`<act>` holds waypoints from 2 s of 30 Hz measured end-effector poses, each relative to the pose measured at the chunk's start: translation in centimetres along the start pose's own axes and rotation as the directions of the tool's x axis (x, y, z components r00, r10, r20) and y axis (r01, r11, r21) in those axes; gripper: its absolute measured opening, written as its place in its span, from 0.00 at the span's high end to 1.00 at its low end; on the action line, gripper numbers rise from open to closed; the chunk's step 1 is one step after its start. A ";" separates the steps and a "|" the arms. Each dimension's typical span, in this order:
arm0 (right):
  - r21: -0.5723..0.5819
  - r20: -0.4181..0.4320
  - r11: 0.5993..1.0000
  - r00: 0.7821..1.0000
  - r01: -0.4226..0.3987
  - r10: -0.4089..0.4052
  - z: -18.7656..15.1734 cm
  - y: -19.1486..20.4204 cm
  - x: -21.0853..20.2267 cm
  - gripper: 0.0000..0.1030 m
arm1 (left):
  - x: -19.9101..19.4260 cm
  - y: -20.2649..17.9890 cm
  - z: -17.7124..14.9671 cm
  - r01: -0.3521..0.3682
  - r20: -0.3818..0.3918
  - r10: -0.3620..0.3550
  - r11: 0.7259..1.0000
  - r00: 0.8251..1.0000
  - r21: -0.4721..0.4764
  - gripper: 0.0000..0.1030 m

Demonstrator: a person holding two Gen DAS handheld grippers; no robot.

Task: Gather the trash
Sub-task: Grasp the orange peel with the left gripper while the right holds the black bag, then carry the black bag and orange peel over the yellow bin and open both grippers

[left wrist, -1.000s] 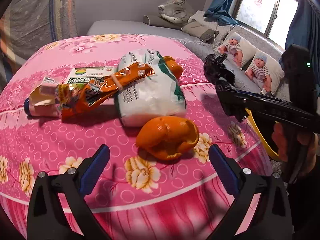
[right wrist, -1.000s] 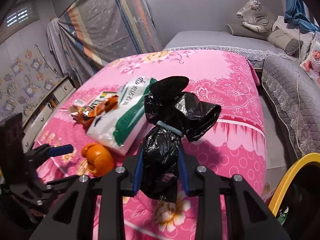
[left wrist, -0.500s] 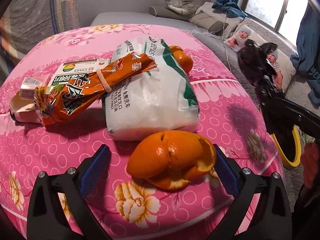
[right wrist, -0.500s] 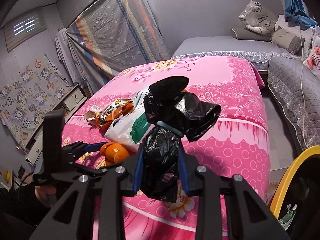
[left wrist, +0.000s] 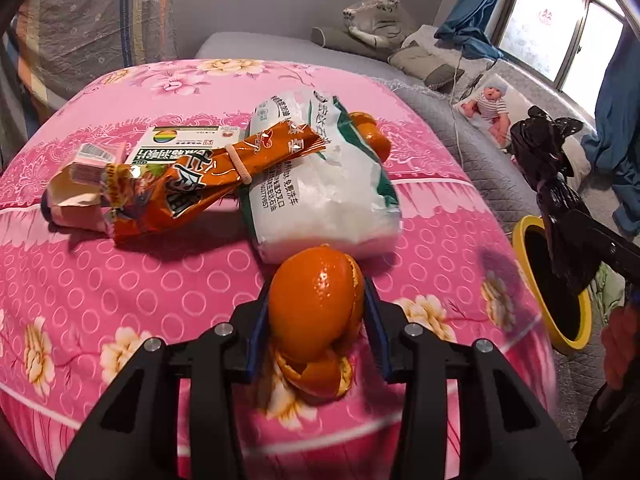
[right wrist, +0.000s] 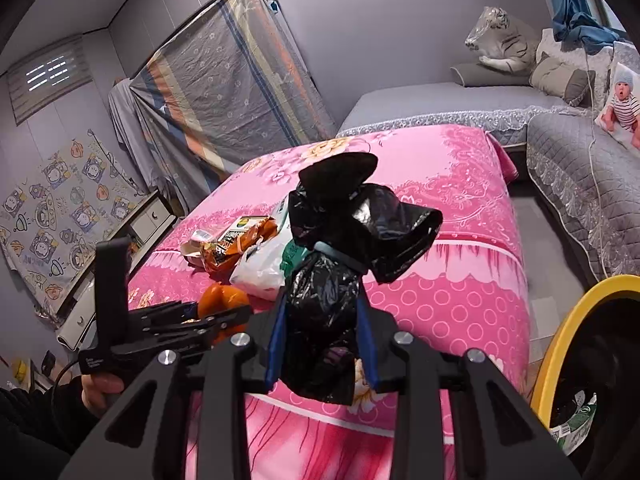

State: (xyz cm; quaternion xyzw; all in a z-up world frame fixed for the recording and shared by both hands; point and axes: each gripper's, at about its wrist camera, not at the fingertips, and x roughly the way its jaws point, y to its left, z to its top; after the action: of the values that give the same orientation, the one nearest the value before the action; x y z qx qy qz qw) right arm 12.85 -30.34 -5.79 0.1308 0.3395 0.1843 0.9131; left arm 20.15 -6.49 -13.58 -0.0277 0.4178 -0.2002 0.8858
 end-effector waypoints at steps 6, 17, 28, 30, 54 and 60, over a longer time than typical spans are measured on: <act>0.031 0.047 0.999 0.999 0.014 -0.016 -0.4 -0.8 -2.3 0.71 | -3.6 -1.4 -0.6 0.059 0.063 -0.061 0.997 0.996 0.047 0.64; 0.135 0.120 0.988 0.988 0.080 -0.097 -1.6 -4.7 -6.7 0.71 | -6.5 -8.1 1.0 0.131 0.125 -0.157 0.971 0.980 0.198 0.64; 0.274 0.219 0.925 0.920 0.263 -0.326 -3.5 -10.5 -13.2 0.71 | -4.9 -18.4 3.3 0.250 0.074 -0.297 0.895 0.952 0.370 0.64; 0.295 0.214 0.904 0.901 0.310 -0.378 -4.1 -11.6 -13.9 0.71 | -4.1 -20.5 3.6 0.282 0.055 -0.328 0.875 0.943 0.394 0.64; 0.533 0.045 0.731 0.849 0.425 -0.527 -11.0 -21.7 -14.6 0.71 | 7.3 -33.4 1.7 0.401 -0.159 -0.370 0.797 0.915 0.452 0.63; 0.560 0.009 0.708 0.851 0.430 -0.524 -12.0 -22.8 -14.1 0.71 | 8.9 -34.0 1.2 0.391 -0.180 -0.347 0.805 0.920 0.446 0.63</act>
State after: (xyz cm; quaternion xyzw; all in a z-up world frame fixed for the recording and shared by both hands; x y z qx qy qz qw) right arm 0.56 -55.43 -14.80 0.3039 0.3216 -0.1734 0.8799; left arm 14.82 -41.25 -11.97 0.1177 0.3820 -0.4654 0.7897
